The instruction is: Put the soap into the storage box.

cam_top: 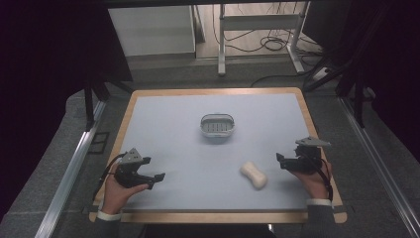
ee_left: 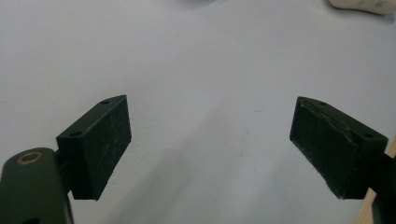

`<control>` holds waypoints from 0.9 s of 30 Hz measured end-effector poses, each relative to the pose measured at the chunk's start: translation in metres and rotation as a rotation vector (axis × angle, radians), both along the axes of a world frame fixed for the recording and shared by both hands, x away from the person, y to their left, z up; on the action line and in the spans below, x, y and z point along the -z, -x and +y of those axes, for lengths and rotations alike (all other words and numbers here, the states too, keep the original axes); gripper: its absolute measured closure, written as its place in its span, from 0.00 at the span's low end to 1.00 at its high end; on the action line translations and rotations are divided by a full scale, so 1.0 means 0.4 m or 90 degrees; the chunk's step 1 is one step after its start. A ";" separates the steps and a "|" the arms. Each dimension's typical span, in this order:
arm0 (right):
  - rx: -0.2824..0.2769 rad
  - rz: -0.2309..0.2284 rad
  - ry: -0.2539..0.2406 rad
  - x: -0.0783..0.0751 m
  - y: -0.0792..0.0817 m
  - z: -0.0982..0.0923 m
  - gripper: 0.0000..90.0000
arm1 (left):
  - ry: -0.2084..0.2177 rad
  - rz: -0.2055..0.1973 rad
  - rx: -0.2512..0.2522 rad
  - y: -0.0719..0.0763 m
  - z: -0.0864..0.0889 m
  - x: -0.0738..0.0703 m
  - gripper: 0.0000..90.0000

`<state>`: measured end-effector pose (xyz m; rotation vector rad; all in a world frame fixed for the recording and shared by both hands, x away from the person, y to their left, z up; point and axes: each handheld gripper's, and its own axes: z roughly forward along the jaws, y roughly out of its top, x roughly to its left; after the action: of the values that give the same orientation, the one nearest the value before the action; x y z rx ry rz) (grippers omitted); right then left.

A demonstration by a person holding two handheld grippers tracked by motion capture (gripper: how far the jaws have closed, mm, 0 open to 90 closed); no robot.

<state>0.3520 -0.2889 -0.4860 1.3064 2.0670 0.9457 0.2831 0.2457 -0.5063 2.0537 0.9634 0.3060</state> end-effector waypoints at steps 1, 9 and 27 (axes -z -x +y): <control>0.000 0.000 0.000 0.000 0.000 0.000 0.08 | 0.000 0.000 0.000 0.000 0.000 0.000 0.15; 0.002 0.004 -0.006 -0.008 0.012 -0.012 0.09 | 0.009 -0.005 -0.003 0.011 0.009 -0.009 0.15; -0.024 0.014 -0.016 -0.027 0.016 -0.016 0.15 | 0.014 -0.009 -0.012 0.013 0.020 -0.015 0.15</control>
<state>0.3455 -0.2954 -0.4752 1.3007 2.1090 0.9818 0.2777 0.2537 -0.5002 2.0211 0.9731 0.3181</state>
